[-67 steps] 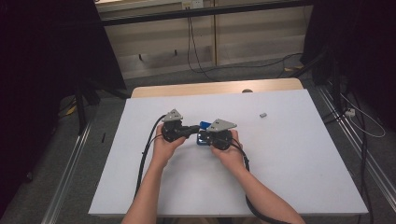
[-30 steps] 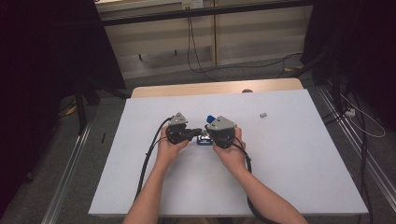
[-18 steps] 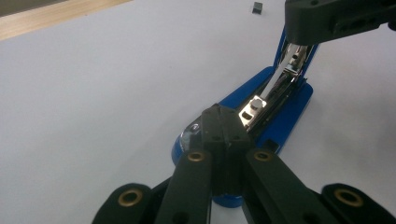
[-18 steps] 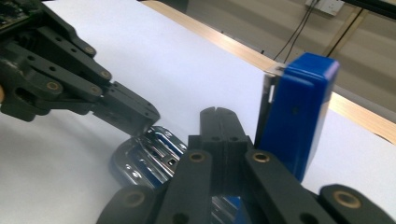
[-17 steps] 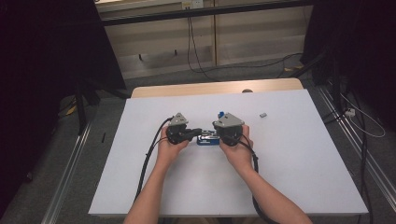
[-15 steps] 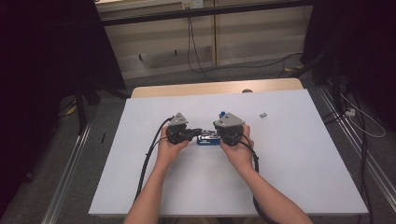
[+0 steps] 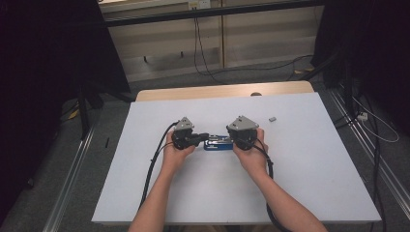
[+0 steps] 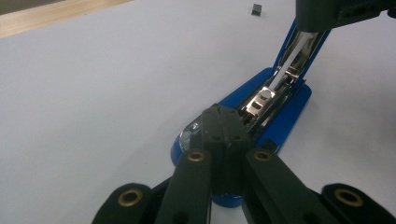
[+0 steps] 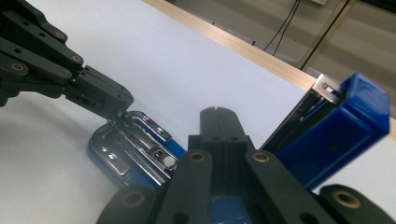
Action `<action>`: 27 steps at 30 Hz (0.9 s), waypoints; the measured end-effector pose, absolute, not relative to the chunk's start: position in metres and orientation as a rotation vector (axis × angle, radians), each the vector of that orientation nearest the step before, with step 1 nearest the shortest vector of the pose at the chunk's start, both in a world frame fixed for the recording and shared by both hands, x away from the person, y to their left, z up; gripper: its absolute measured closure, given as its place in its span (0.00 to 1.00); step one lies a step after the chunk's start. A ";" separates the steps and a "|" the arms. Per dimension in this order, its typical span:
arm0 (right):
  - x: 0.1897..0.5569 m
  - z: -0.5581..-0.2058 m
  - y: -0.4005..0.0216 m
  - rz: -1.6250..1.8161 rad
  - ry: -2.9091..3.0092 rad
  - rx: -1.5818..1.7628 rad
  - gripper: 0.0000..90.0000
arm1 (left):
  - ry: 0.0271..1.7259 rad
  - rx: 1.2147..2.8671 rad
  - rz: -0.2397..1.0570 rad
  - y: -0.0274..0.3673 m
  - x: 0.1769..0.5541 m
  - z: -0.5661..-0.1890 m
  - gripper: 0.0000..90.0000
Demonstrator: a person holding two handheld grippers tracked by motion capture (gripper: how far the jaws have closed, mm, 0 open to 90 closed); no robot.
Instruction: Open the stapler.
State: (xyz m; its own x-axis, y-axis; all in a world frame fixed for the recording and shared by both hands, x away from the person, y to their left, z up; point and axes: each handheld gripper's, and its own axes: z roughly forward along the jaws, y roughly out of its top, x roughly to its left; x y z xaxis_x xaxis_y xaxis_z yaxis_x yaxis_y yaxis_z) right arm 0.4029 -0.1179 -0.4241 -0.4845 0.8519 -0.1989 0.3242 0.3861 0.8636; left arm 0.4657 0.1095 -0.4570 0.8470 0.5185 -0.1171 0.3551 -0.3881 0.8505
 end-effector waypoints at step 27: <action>0.404 -0.431 -0.129 1.058 2.001 1.040 1.00 | 0.645 2.003 0.191 0.111 0.467 -0.458 1.00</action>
